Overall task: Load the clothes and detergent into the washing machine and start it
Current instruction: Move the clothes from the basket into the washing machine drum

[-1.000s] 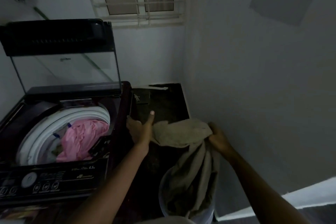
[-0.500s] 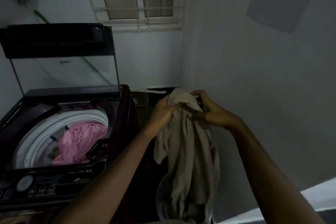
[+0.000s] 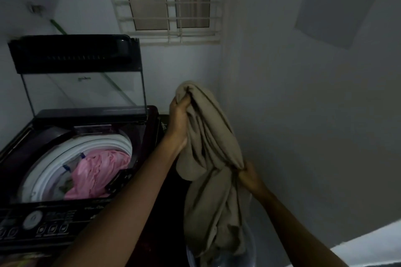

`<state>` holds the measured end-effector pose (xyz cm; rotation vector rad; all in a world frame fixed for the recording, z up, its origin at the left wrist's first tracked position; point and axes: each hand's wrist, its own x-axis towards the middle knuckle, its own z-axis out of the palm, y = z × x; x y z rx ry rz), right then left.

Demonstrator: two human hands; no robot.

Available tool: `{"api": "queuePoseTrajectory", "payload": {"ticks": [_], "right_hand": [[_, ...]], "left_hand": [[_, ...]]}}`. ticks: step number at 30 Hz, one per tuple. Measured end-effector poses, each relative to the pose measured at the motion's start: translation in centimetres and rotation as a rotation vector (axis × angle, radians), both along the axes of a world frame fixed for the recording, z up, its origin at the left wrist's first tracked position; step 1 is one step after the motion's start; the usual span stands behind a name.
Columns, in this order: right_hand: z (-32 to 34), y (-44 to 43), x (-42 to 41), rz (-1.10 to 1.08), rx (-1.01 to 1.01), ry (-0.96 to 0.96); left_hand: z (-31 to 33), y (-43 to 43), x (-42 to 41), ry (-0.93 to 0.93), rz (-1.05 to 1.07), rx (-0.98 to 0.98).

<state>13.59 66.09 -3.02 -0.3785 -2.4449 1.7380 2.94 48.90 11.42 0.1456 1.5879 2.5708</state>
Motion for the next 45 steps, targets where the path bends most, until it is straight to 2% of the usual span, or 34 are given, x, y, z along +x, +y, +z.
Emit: {"api": "queuePoseTrajectory", "payload": {"ticks": [3,5,8,10,12,15,20,23,30,34,37,41,45], "right_hand": [[2.5,2.3,0.2,-0.102,0.062,0.163],[4.9,3.4,0.1,-0.141,0.133,0.231],[8.1,4.5,-1.4,-0.152,0.224,0.298],[10.3,4.0,-2.6,-0.139,0.272,0.33],[12.3,2.6,-3.6,-0.105,0.288,0.344],[14.3,-0.1,-4.6,-0.06,0.179,0.348],[15.9,-2.7,-5.2,-0.006,-0.09,0.319],[16.1,-1.6,-4.7,0.145,-0.162,0.288],[8.6,3.2,0.2,0.306,-0.08,0.099],[3.4,0.8,0.5,0.335,-0.075,-0.04],[1.1,-2.3,-1.5,0.218,-0.07,-0.006],[1.0,-2.1,-2.3,0.03,-0.013,0.051],[3.1,1.9,-1.3,-0.076,0.006,0.095]], "left_hand": [[-2.4,-2.4,-1.1,0.033,0.054,-0.154],[-3.8,-3.5,-0.8,0.119,0.0,-0.315],[-5.3,-3.6,0.4,0.263,-0.262,-0.513],[-6.1,-2.9,1.2,0.296,-0.446,-0.586],[-7.1,-1.6,1.8,0.326,-0.546,-0.572],[-7.6,0.1,2.9,0.215,-0.548,-0.485],[-7.2,1.6,3.2,0.054,-0.305,-0.285],[-6.0,2.6,2.8,-0.032,-0.136,-0.135],[-1.6,2.8,0.7,-0.115,0.03,0.115],[0.4,3.5,0.3,-0.168,-0.073,0.344],[1.1,3.9,0.6,-0.227,-0.136,0.466],[0.9,1.5,0.2,-0.173,-0.069,0.359],[-0.5,-2.2,-0.6,0.064,0.128,-0.012]]}}
